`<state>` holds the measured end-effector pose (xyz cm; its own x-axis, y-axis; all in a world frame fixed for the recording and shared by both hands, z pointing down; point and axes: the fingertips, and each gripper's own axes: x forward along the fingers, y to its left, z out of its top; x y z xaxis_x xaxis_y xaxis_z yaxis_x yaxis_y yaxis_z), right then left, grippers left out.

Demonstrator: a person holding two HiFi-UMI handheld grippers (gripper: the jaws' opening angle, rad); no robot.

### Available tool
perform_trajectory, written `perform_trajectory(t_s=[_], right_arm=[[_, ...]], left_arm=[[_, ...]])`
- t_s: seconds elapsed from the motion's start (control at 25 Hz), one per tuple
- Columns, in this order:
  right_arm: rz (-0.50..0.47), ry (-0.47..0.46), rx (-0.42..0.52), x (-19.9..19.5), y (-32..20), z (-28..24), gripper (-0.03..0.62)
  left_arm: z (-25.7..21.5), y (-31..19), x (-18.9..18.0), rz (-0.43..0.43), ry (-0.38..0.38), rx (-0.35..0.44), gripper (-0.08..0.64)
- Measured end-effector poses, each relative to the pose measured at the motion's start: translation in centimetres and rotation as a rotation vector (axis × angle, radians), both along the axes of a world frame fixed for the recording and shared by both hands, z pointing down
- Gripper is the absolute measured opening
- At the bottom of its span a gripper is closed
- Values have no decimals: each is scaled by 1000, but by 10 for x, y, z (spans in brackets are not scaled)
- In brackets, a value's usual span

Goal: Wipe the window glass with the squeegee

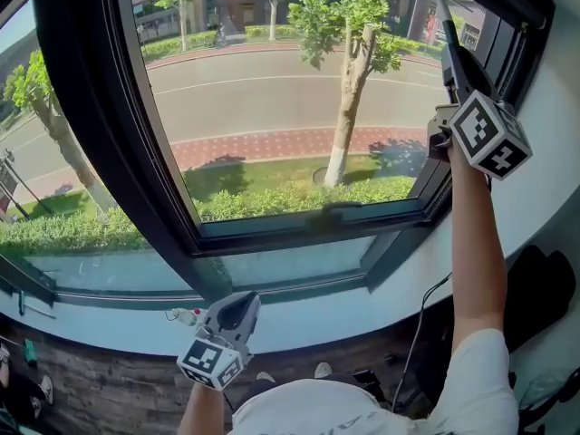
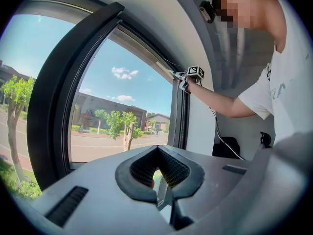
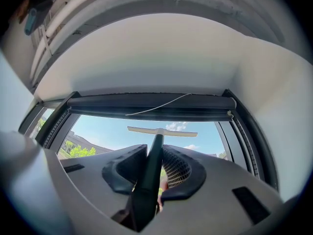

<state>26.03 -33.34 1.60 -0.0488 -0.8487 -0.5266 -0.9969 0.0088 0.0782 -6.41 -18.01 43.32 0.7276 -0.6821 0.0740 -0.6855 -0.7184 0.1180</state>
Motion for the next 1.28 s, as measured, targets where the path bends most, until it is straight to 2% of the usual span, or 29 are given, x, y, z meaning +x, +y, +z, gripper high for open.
perform_trajectory(t_s=[0.44,0.84,1.28], right_arm=[[-17,47,12,4,-8,9,100],[10,84,-29,2,-4,47,100],[7,85,-121,5,3,101,100]], left_arm=[[1,-6,12,-13,-18,3,15],[2,-6,14,-23,-26,5,14],[-1,1,22,-18,-28,18,14]])
